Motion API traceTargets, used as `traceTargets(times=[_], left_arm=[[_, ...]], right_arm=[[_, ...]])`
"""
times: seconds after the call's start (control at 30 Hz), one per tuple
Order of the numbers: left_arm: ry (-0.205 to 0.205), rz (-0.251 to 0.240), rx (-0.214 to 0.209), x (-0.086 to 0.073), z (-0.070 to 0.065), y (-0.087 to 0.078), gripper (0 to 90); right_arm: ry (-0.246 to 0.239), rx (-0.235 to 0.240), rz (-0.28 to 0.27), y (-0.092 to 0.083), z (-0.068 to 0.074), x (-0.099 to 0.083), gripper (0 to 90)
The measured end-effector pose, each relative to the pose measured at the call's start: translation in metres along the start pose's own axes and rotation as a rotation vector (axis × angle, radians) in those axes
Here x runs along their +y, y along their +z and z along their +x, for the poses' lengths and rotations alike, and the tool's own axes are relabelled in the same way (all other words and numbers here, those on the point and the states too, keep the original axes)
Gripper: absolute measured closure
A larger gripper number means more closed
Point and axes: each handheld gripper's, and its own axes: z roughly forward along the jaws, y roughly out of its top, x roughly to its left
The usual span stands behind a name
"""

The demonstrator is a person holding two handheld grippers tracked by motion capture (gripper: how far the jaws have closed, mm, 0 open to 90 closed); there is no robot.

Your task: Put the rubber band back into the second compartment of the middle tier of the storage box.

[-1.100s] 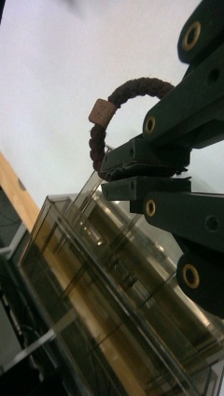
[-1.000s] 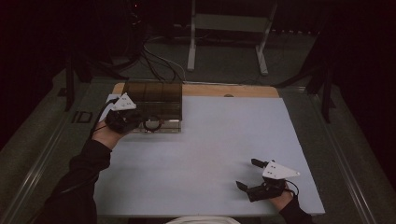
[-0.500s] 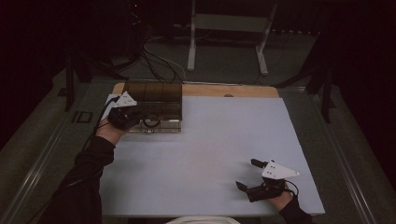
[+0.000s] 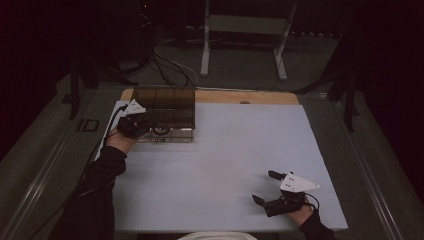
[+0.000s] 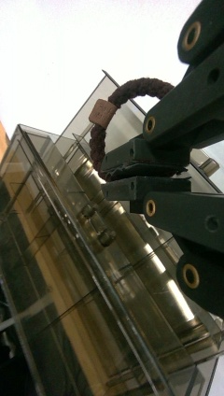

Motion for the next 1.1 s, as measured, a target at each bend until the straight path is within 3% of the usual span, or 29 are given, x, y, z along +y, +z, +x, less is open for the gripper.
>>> traceTargets(times=[0.4, 0.67, 1.1], left_arm=[[-0.004, 0.036, 0.011, -0.012, 0.003, 0.012, 88.0], [-0.008, 0.049, 0.042, -0.014, 0.008, 0.020, 88.0], [0.054, 0.099, 0.109, -0.016, 0.009, 0.033, 87.9]], right_arm=[[-0.001, 0.002, 0.005, 0.000, 0.000, 0.000, 0.0], [-0.004, 0.003, 0.005, 0.000, 0.000, 0.000, 0.0], [-0.003, 0.006, 0.004, 0.000, 0.000, 0.000, 0.0]])
